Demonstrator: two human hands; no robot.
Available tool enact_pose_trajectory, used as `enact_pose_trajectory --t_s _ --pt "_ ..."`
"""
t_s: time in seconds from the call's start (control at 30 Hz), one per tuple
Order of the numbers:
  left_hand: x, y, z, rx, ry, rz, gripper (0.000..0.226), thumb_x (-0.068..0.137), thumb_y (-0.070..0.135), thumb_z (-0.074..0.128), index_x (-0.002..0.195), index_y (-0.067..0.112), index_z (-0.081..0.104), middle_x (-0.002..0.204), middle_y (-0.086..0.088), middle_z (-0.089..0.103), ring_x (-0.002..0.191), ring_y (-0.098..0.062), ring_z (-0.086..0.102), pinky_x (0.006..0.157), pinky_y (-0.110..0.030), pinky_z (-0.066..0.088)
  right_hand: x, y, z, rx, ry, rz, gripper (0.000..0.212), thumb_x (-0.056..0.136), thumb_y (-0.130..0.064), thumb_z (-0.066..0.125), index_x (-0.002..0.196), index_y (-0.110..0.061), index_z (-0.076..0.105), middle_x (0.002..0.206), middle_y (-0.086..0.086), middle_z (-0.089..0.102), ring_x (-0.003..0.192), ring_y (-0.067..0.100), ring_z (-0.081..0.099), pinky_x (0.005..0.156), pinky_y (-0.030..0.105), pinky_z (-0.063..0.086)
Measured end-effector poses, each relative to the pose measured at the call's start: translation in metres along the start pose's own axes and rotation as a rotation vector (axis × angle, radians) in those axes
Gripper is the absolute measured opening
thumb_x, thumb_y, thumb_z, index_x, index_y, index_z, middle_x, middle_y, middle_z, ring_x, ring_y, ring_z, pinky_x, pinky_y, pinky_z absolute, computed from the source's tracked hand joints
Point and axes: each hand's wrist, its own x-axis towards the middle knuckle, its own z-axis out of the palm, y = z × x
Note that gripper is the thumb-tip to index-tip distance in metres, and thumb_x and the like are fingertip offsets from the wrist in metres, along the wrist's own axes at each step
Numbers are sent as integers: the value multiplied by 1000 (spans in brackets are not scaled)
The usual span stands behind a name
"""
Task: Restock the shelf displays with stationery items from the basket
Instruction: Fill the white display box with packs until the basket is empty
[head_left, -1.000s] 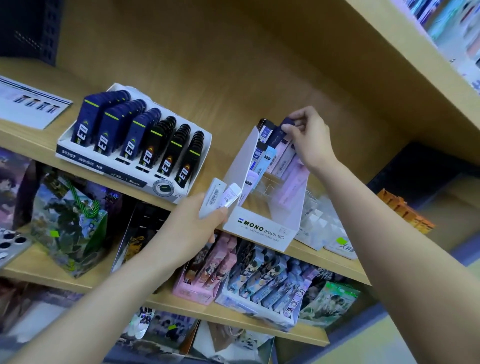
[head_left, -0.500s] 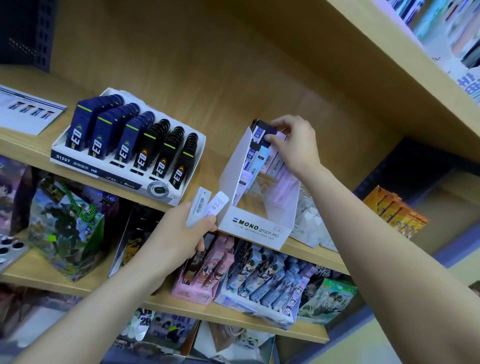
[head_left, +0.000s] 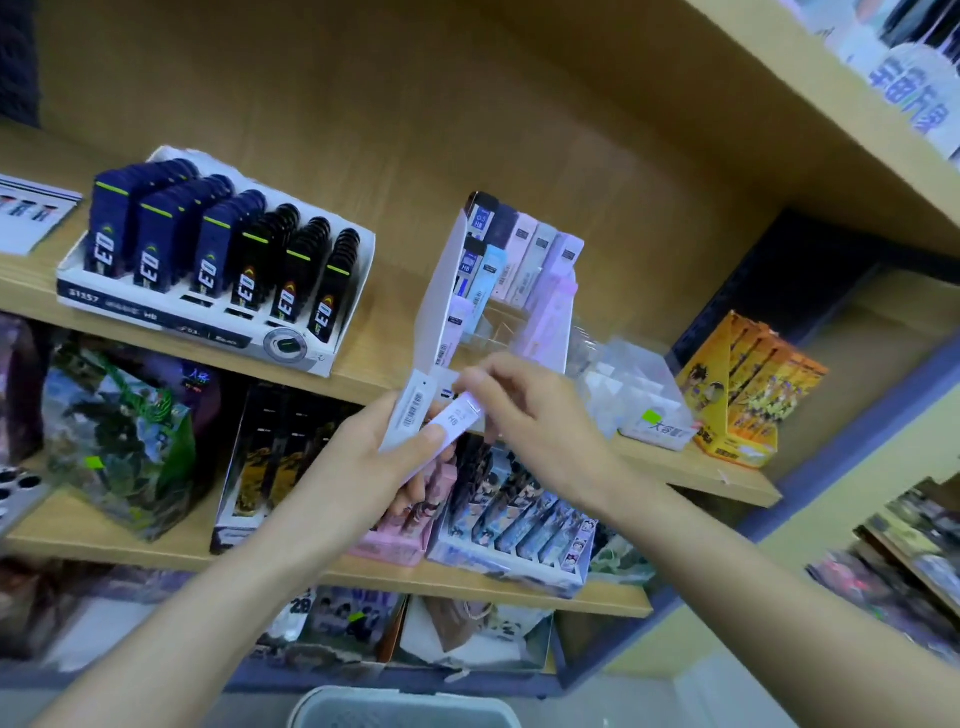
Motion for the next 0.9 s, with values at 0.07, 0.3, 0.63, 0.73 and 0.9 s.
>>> enact_pose_trajectory --t_s 0.07,0.3,0.63,0.73,0.9 --pt "-2 -2 1 3 -20 -26 13 97 13 49 95 19 60 51 4 54 45 -8 49 45 -18 40 -10 -2 0 130 -93 35 18 97 -20 51 87 -12 63 52 -10 56 47 5 52 51 17 41" --pt "-9 -1 -2 -101 -100 -128 22 100 18 42 105 12 62 64 2 59 41 -6 45 40 -15 37 -23 -3 -17 367 18 78 15 94 -4 52 87 -12 62 74 2 64 63 8 65 67 20 55" --pt "-4 -10 -3 62 11 96 16 94 2 50 97 13 61 43 20 48 37 1 36 40 -9 28 -45 -5 -12 573 35 295 25 90 -1 58 109 -15 54 106 5 70 89 12 69 86 27 55" --pt "-5 -11 -2 78 8 89 13 94 7 52 98 18 58 44 19 47 38 0 35 41 -11 28 -43 -6 -13 603 30 340 13 91 -4 57 102 -11 60 95 8 73 78 11 70 71 19 56" --pt "2 -14 -5 -62 111 -88 8 94 16 52 90 19 45 75 -6 47 45 -11 30 41 -22 22 -24 -2 -37 455 260 232 12 92 -8 57 102 -11 62 87 -1 74 69 7 67 65 15 53"
